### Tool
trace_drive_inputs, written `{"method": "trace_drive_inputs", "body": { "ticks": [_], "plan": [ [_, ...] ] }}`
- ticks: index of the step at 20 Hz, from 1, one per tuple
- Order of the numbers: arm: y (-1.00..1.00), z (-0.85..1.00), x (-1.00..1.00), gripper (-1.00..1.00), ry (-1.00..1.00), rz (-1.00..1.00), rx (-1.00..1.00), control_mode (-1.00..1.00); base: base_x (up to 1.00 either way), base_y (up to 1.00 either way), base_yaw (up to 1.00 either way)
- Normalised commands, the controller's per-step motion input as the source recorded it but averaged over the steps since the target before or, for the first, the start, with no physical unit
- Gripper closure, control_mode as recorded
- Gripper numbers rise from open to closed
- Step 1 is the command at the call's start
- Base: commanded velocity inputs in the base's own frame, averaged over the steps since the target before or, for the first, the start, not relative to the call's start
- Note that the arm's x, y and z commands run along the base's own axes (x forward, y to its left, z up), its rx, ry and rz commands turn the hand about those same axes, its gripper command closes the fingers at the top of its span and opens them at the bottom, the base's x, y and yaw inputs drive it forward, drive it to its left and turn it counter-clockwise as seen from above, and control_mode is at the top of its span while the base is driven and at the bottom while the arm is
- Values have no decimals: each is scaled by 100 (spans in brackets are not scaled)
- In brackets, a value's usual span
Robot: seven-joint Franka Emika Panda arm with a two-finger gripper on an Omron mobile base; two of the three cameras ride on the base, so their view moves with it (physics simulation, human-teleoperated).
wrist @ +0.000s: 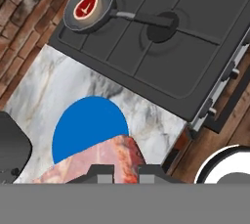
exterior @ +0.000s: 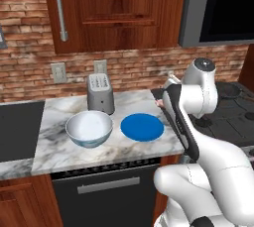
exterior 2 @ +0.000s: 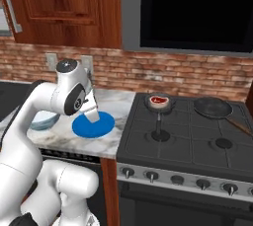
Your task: Place one of the steaks on the plate and the other in the bowl. Then place the bowl in the fridge.
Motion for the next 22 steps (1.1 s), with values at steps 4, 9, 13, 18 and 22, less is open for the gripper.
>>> {"method": "trace_drive_inputs", "body": {
  "ticks": [4, 9, 13, 18, 22],
  "plan": [
    [0, 0, 0, 100, 0, 0, 0, 100, 9, 52, 0],
    [0, 0, 0, 100, 0, 0, 0, 100, 15, 37, 0],
    [4, -2, 11, 100, 0, 1, 0, -100, 9, 7, 0],
    [5, -2, 38, 100, 0, 7, 0, -100, 0, 0, 0],
    [37, 0, 36, 100, 0, 9, 0, -100, 0, 0, 0]
  ]
}}
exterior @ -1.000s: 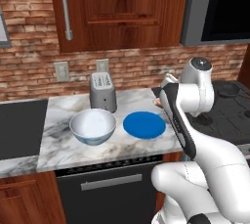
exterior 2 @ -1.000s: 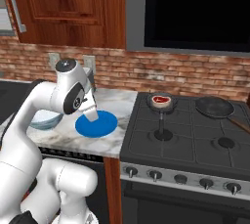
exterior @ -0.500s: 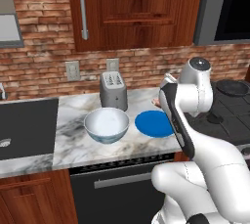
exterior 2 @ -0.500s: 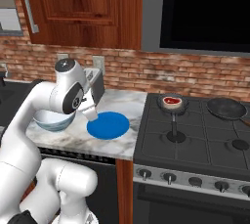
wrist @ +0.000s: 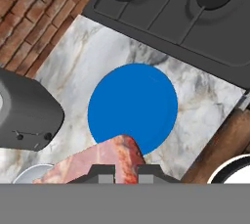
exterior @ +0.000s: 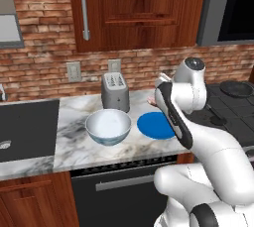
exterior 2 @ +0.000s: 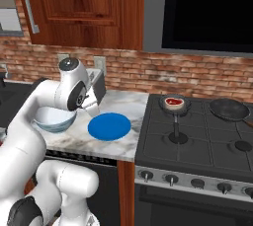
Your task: Place one of the steaks on the plate and the other in the bowl. Then place the bowl in the fridge.
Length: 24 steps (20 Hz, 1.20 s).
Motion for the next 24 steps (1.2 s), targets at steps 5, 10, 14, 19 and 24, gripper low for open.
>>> {"method": "trace_drive_inputs", "body": {
  "ticks": [5, 10, 14, 19, 24],
  "plan": [
    [60, -3, 27, 100, 0, 6, 0, -100, 0, 0, 0],
    [73, -18, 27, 100, 0, 0, 0, -100, 0, 0, 0],
    [65, -36, 21, 100, 1, 0, 0, -100, 0, 0, 0],
    [61, -42, 26, 100, 6, 0, 0, -100, 0, 0, 0],
    [49, -36, 16, 100, 10, 0, 0, -100, 0, 0, 0]
  ]
}}
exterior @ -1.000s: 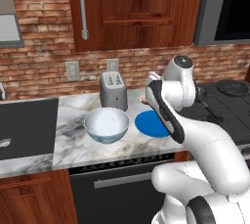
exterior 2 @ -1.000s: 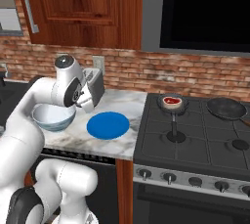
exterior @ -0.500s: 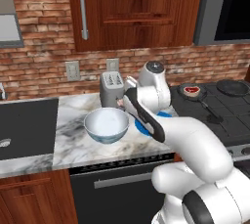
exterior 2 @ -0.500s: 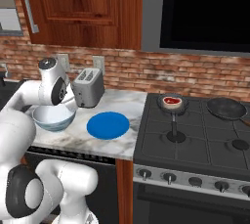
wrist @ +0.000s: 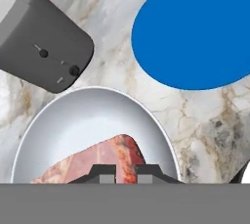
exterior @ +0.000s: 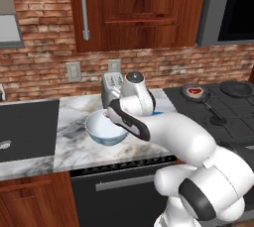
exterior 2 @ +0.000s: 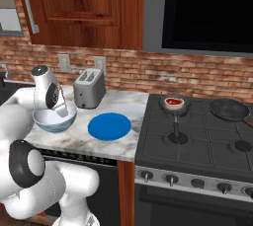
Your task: Place one of the steaks on the plate and the other in the bowl. Then place the bowl in the fridge.
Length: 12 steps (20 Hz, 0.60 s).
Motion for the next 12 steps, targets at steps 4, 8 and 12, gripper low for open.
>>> {"method": "trace_drive_inputs", "body": {
  "ticks": [4, 8, 12],
  "plan": [
    [45, -27, 18, 100, 12, 0, 0, -100, 0, 0, 0],
    [17, -11, 31, 100, 5, 0, 1, -100, 0, 0, 0],
    [17, -12, 40, 100, 1, 0, 0, -100, 0, 0, 0]
  ]
}}
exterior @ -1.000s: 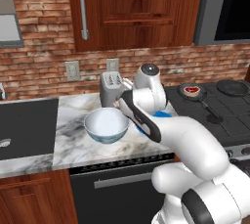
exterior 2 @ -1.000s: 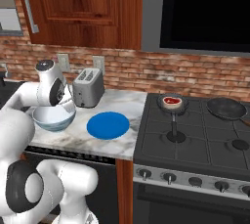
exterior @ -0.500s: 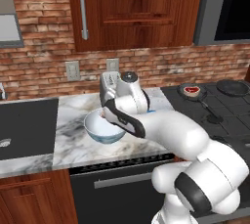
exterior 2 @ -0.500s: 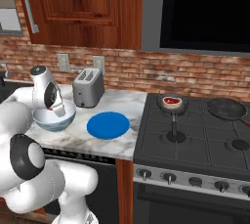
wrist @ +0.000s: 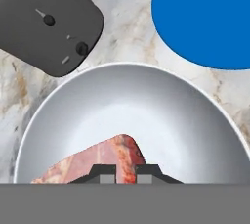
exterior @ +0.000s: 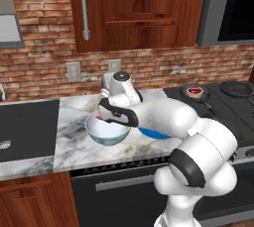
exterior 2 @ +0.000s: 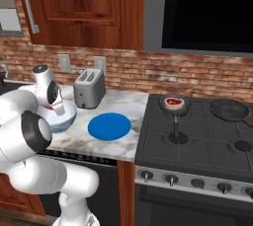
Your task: Place one of the steaks on the plate and the other in the bowl. Then place the bowl in the fridge.
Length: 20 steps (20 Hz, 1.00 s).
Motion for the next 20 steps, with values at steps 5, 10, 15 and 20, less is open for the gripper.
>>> {"method": "trace_drive_inputs", "body": {
  "ticks": [5, 10, 15, 20],
  "plan": [
    [14, -17, 31, 100, 1, 0, 0, -100, 0, 0, 0],
    [2, -16, 18, 100, 1, 1, 0, -100, 0, 0, 0],
    [0, -9, 0, 100, 5, 0, 0, -100, 0, 0, 0],
    [0, -1, 0, -100, 4, 0, 0, -100, 0, 0, 0]
  ]
}}
